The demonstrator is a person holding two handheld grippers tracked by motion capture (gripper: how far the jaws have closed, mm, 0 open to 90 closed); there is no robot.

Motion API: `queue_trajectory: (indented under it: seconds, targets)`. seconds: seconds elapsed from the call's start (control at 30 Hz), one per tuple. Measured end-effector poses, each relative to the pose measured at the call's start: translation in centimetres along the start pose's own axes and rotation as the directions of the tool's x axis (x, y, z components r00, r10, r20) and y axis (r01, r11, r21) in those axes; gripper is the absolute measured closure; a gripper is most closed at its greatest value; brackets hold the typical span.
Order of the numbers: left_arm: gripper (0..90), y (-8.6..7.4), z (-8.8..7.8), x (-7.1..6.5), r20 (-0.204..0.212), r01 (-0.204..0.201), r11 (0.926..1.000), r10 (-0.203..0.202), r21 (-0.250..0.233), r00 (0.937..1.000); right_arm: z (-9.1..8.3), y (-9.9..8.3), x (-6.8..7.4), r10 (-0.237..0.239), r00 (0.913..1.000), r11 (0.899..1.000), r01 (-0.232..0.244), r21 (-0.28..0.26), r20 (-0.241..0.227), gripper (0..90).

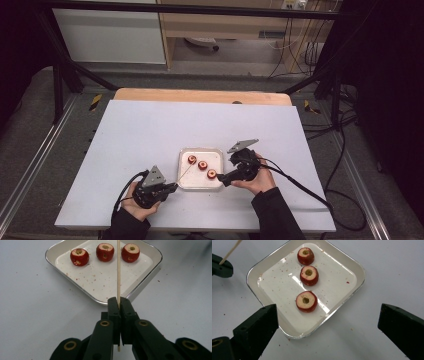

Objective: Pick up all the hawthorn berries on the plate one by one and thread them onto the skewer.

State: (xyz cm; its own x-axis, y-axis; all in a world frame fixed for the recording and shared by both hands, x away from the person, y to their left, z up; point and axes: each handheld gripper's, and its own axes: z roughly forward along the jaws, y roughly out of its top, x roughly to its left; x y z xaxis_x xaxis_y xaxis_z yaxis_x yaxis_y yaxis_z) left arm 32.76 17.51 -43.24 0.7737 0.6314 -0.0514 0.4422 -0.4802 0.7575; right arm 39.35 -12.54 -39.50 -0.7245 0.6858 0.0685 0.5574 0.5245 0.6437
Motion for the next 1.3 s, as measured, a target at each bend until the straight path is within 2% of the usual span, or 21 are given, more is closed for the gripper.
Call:
queue_trajectory:
  seconds: [0.27,0.3,0.37,0.43,0.5,0.53,0.6,0.7,0.77,0.8,0.87,1.07,1.2,1.3]
  targets:
    - [88.0,-0.1,0.0,0.2,-0.006,0.009,1.0000,-0.009,0.004,0.9999,1.6,2.3,0.6,-0.016,0.9999,0.997,0.016,0.074,-0.001,5.4]
    - [88.0,-0.1,0.0,0.2,-0.007,0.009,1.0000,-0.009,0.002,0.9999,2.1,2.8,0.8,-0.028,0.9995,0.994,0.029,0.102,-0.011,8.2]
    - [88.0,-0.2,0.0,0.3,-0.008,0.011,0.9999,-0.011,0.006,0.9999,2.4,3.1,1.0,-0.030,0.9994,0.993,0.032,0.110,-0.019,10.2]
    - [88.0,-0.2,0.1,0.3,-0.008,0.016,0.9999,-0.016,0.006,0.9998,3.0,3.7,1.3,-0.034,0.9981,0.989,0.041,0.141,-0.052,17.0]
    - [88.0,-0.2,0.1,0.4,-0.010,0.016,0.9998,-0.016,0.006,0.9998,3.2,3.9,1.3,-0.031,0.9978,0.986,0.039,0.159,-0.058,19.3]
    - [88.0,-0.2,0.1,0.4,-0.009,0.016,0.9998,-0.016,0.008,0.9998,3.7,4.2,1.3,-0.035,0.9977,0.979,0.046,0.200,-0.057,21.7]
    - [88.0,-0.2,0.1,0.4,-0.009,0.016,0.9998,-0.016,0.006,0.9998,3.8,4.3,1.3,-0.034,0.9976,0.977,0.046,0.210,-0.060,24.3]
    - [88.0,-0.2,0.1,0.3,-0.008,0.011,0.9999,-0.011,0.008,0.9999,4.3,4.4,1.1,0.007,0.9961,0.971,0.014,0.239,-0.088,33.5]
    - [88.0,-0.3,0.2,0.3,-0.006,0.011,0.9999,-0.011,0.011,0.9999,4.6,4.3,1.0,0.013,0.9958,0.963,0.013,0.270,-0.091,35.3]
    - [88.0,-0.3,0.2,0.3,-0.006,0.011,0.9999,-0.011,0.011,0.9999,4.6,4.3,1.0,0.013,0.9958,0.963,0.013,0.270,-0.091,35.3]
    - [88.0,-0.3,0.2,0.2,-0.006,0.011,0.9999,-0.011,0.011,0.9999,5.0,4.2,1.0,0.018,0.9960,0.954,0.009,0.300,-0.088,38.3]
    - [88.0,-0.3,0.3,0.2,-0.004,0.010,0.9999,-0.010,0.014,0.9999,5.5,4.2,0.9,0.056,0.9934,0.949,-0.021,0.315,-0.100,46.8]
    - [88.0,-0.2,0.3,0.2,-0.004,0.008,0.9999,-0.008,0.013,1.0000,5.8,4.1,0.8,0.065,0.9920,0.939,-0.024,0.344,-0.108,52.5]
    - [88.0,-0.2,0.3,0.2,-0.005,0.008,0.9999,-0.008,0.014,1.0000,5.9,4.1,0.8,0.068,0.9914,0.940,-0.026,0.341,-0.112,54.9]
